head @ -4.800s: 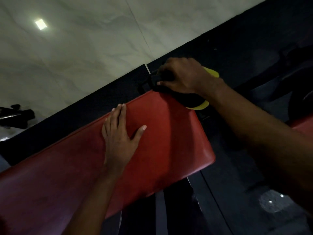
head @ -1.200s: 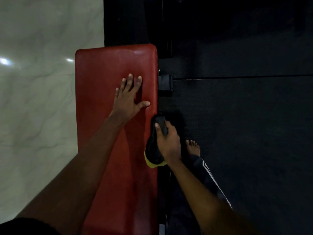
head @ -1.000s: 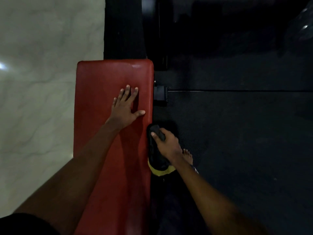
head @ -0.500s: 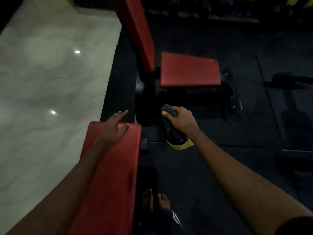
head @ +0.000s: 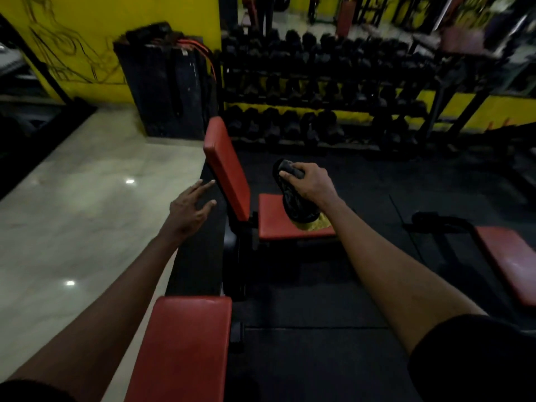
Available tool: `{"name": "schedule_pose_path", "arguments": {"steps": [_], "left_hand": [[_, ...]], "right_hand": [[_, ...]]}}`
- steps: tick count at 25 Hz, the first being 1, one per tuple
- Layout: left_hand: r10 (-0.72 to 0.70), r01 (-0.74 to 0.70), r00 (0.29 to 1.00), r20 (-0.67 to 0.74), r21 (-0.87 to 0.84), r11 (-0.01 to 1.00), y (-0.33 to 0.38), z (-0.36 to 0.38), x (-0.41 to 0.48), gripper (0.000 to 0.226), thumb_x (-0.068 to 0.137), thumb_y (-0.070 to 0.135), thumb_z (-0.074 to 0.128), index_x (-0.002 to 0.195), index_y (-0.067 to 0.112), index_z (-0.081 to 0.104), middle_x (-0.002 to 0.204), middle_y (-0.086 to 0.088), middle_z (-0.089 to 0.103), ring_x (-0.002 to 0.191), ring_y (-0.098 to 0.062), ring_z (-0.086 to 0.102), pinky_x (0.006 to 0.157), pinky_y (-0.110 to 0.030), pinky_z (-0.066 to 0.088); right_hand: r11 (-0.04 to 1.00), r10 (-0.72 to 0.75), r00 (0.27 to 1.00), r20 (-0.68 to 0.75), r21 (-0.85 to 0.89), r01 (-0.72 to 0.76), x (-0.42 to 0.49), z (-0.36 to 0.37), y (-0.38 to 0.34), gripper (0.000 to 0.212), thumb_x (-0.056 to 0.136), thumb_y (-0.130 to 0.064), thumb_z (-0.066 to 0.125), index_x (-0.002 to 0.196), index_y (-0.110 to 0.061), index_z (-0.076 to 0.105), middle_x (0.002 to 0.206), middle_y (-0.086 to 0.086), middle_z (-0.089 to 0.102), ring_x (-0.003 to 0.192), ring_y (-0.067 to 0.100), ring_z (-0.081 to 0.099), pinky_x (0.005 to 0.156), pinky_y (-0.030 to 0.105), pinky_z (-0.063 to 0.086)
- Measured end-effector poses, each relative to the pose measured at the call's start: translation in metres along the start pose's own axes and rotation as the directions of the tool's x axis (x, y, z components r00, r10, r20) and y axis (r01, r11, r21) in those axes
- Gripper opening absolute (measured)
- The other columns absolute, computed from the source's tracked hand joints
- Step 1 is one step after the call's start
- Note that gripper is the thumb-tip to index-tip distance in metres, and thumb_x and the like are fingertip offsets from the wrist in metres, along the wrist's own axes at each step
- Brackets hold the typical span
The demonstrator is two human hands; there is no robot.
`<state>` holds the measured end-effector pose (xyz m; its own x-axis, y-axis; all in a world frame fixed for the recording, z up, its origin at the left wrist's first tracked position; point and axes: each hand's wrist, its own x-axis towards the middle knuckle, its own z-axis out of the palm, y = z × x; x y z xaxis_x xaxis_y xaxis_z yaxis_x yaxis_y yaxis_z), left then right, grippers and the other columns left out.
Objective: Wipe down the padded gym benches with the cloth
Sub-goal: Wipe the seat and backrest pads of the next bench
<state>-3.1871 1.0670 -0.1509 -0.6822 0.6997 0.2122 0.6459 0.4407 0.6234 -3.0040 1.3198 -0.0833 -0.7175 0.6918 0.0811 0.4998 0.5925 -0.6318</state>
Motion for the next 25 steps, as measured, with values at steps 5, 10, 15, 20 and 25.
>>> {"name": "schedule_pose_path", "arguments": {"steps": [5, 10, 15, 20, 25], "left_hand": [[0.007, -0.006, 0.999, -0.035, 0.028, 1.0, 0.016, -0.022, 0.037, 0.057, 0.098, 0.034, 0.062, 0.15, 0.037, 0.042, 0.16, -0.004, 0.036, 0.147, -0.023, 0.033, 0.117, -0.042, 0.026], [-0.031, 0.039, 0.994, -0.105, 0.079, 0.996, 0.012, -0.033, 0.083, 0.057, 0.097, 0.033, 0.062, 0.151, 0.035, 0.041, 0.16, -0.005, 0.035, 0.147, -0.024, 0.032, 0.117, -0.044, 0.025], [-0.124, 0.147, 0.973, -0.197, 0.109, 0.983, 0.003, -0.03, 0.147, 0.059, 0.096, 0.032, 0.063, 0.151, 0.036, 0.041, 0.161, -0.005, 0.034, 0.147, -0.025, 0.033, 0.117, -0.049, 0.025], [-0.22, 0.257, 0.938, -0.268, 0.111, 0.96, -0.001, -0.009, 0.201, 0.06, 0.096, 0.032, 0.063, 0.152, 0.036, 0.04, 0.161, -0.004, 0.033, 0.148, -0.022, 0.031, 0.116, -0.049, 0.024], [-0.314, 0.343, 0.904, -0.289, 0.055, 0.938, -0.031, 0.02, 0.244, 0.061, 0.096, 0.034, 0.065, 0.151, 0.035, 0.041, 0.16, -0.004, 0.036, 0.147, -0.021, 0.033, 0.116, -0.049, 0.024]], "right_hand": [[0.997, -0.071, 0.996, -0.045, -0.006, 0.071, 0.04, -0.026, -0.029, 0.046, 0.09, -0.061, 0.064, 0.126, -0.032, 0.07, 0.104, 0.003, 0.073, 0.1, 0.025, 0.068, 0.082, 0.043, 0.059], [0.994, -0.113, 0.993, -0.029, 0.005, 0.113, 0.107, -0.037, -0.04, 0.048, 0.09, -0.061, 0.064, 0.127, -0.031, 0.069, 0.103, 0.004, 0.072, 0.098, 0.025, 0.068, 0.081, 0.044, 0.059], [0.977, -0.207, 0.978, -0.004, 0.059, 0.207, 0.211, -0.039, -0.045, 0.046, 0.09, -0.058, 0.065, 0.127, -0.03, 0.07, 0.101, 0.002, 0.072, 0.095, 0.021, 0.068, 0.08, 0.044, 0.059], [0.956, -0.286, 0.955, 0.079, 0.091, 0.279, 0.305, -0.021, -0.048, 0.037, 0.091, -0.055, 0.065, 0.118, -0.03, 0.072, 0.089, -0.003, 0.07, 0.086, 0.017, 0.067, 0.076, 0.041, 0.059], [0.934, -0.356, 0.919, 0.172, 0.096, 0.344, 0.376, 0.032, -0.053, 0.039, 0.092, -0.053, 0.065, 0.122, -0.029, 0.072, 0.097, -0.002, 0.072, 0.093, 0.018, 0.067, 0.074, 0.036, 0.056]]}}
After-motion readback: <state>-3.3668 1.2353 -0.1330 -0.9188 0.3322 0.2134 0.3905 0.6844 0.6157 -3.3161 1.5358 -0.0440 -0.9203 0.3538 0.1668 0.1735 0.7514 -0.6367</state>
